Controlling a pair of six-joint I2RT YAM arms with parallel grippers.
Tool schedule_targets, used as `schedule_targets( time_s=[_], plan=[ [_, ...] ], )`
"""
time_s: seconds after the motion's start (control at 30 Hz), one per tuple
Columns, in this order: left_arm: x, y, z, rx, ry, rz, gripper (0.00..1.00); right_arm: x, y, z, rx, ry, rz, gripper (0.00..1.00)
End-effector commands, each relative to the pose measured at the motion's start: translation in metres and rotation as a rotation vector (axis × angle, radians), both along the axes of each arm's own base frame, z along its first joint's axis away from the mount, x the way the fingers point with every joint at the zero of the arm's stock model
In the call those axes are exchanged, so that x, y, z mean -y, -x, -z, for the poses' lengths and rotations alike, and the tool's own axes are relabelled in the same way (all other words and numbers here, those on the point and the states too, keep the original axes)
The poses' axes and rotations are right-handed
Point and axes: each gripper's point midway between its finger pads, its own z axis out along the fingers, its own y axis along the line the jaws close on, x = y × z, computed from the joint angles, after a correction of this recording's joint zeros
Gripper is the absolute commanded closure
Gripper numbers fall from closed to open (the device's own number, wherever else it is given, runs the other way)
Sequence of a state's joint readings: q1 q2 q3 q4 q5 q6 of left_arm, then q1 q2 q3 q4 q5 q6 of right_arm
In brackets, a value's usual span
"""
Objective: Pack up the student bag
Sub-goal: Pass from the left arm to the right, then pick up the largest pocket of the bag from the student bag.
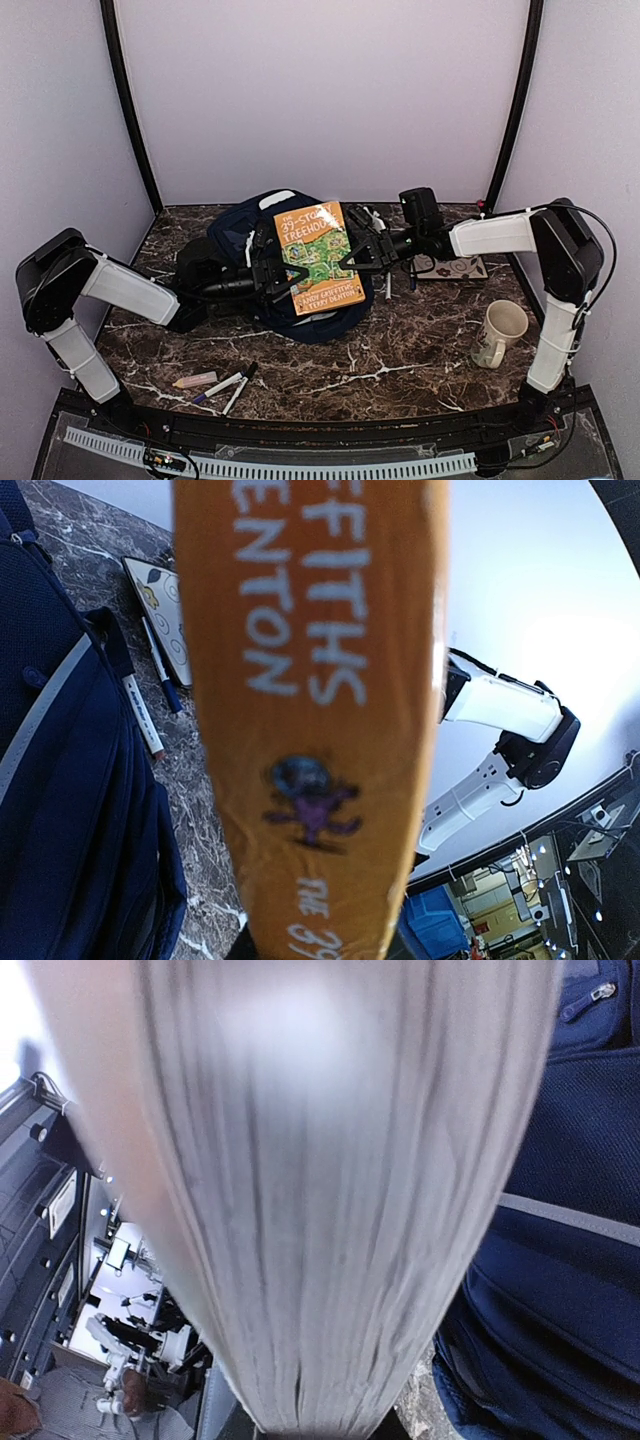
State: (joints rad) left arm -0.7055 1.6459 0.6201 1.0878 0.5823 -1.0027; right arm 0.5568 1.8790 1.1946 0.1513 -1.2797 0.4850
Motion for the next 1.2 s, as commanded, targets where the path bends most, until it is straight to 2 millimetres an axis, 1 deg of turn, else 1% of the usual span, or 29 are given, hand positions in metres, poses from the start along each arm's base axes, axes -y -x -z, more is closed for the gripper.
schedule_targets(
  time_s=[0.0, 0.03, 0.07, 0.17, 0.23, 0.3, 0.33, 0.4, 0.43, 0.47, 0.5, 0.53, 0.6, 0.63, 0.77, 0.8, 0.83, 0.87, 0.9, 0.93, 0.97, 1.03, 1.17],
  plan=[
    [0.000, -0.003, -0.027, 0.091, 0.057, -0.026, 1.00, -0.002, 0.001, -0.024, 0.052, -0.056, 0.002, 0.98],
    [0.000, -0.004, -0.024, 0.083, 0.045, -0.029, 0.97, -0.002, 0.000, -0.024, 0.056, -0.054, 0.008, 1.00],
    [0.001, -0.005, -0.021, 0.077, 0.030, -0.031, 0.91, -0.002, -0.001, -0.026, 0.062, -0.053, 0.017, 1.00],
    [-0.001, -0.012, -0.005, 0.044, -0.055, -0.067, 0.64, 0.003, -0.011, -0.033, 0.076, -0.048, 0.055, 1.00],
    [-0.005, -0.016, 0.004, 0.046, -0.128, -0.095, 0.52, 0.014, -0.029, -0.044, 0.100, -0.044, 0.111, 1.00],
    [-0.010, -0.020, 0.017, 0.058, -0.249, -0.119, 0.46, 0.031, -0.049, -0.054, 0.148, -0.017, 0.184, 1.00],
    [-0.013, -0.024, 0.020, 0.074, -0.313, -0.129, 0.46, 0.040, -0.060, -0.058, 0.215, 0.001, 0.224, 1.00],
    [-0.020, -0.030, 0.029, 0.097, -0.446, -0.148, 0.45, 0.061, -0.075, -0.063, 0.265, 0.053, 0.295, 1.00],
    [-0.024, -0.032, 0.032, 0.115, -0.508, -0.149, 0.45, 0.070, -0.080, -0.065, 0.281, 0.065, 0.321, 1.00],
    [-0.025, -0.037, 0.030, 0.139, -0.557, -0.153, 0.45, 0.078, -0.084, -0.067, 0.291, 0.074, 0.344, 1.00],
    [-0.029, -0.039, 0.037, 0.147, -0.622, -0.151, 0.46, 0.087, -0.088, -0.067, 0.302, 0.088, 0.369, 1.00],
    [-0.028, -0.042, 0.036, 0.169, -0.669, -0.140, 0.47, 0.096, -0.093, -0.067, 0.319, 0.110, 0.397, 1.00],
    [-0.026, -0.047, 0.040, 0.213, -0.765, -0.109, 0.50, 0.114, -0.099, -0.065, 0.346, 0.148, 0.446, 1.00],
    [-0.025, -0.045, 0.045, 0.235, -0.827, -0.078, 0.52, 0.123, -0.100, -0.065, 0.345, 0.162, 0.464, 1.00],
    [-0.008, -0.048, 0.060, 0.282, -0.982, 0.019, 0.66, 0.156, -0.104, -0.069, 0.351, 0.192, 0.529, 1.00],
    [-0.005, -0.051, 0.064, 0.286, -1.025, 0.026, 0.67, 0.161, -0.104, -0.066, 0.349, 0.206, 0.536, 1.00],
    [-0.003, -0.053, 0.069, 0.290, -1.061, 0.038, 0.68, 0.167, -0.103, -0.069, 0.365, 0.214, 0.546, 1.00],
    [0.001, -0.054, 0.073, 0.301, -1.083, 0.054, 0.65, 0.172, -0.099, -0.073, 0.383, 0.220, 0.553, 1.00],
    [0.006, -0.055, 0.082, 0.306, -1.113, 0.076, 0.61, 0.174, -0.096, -0.073, 0.389, 0.228, 0.556, 1.00],
    [0.010, -0.056, 0.085, 0.322, -1.144, 0.078, 0.58, 0.177, -0.093, -0.073, 0.394, 0.232, 0.559, 1.00],
    [0.013, -0.058, 0.088, 0.342, -1.176, 0.082, 0.55, 0.179, -0.091, -0.073, 0.394, 0.234, 0.562, 1.00],
    [0.018, -0.061, 0.094, 0.390, -1.247, 0.075, 0.52, 0.182, -0.087, -0.073, 0.399, 0.235, 0.567, 1.00],
    [0.025, -0.065, 0.109, 0.444, -1.351, 0.089, 0.51, 0.185, -0.082, -0.072, 0.411, 0.242, 0.578, 1.00]
  ],
)
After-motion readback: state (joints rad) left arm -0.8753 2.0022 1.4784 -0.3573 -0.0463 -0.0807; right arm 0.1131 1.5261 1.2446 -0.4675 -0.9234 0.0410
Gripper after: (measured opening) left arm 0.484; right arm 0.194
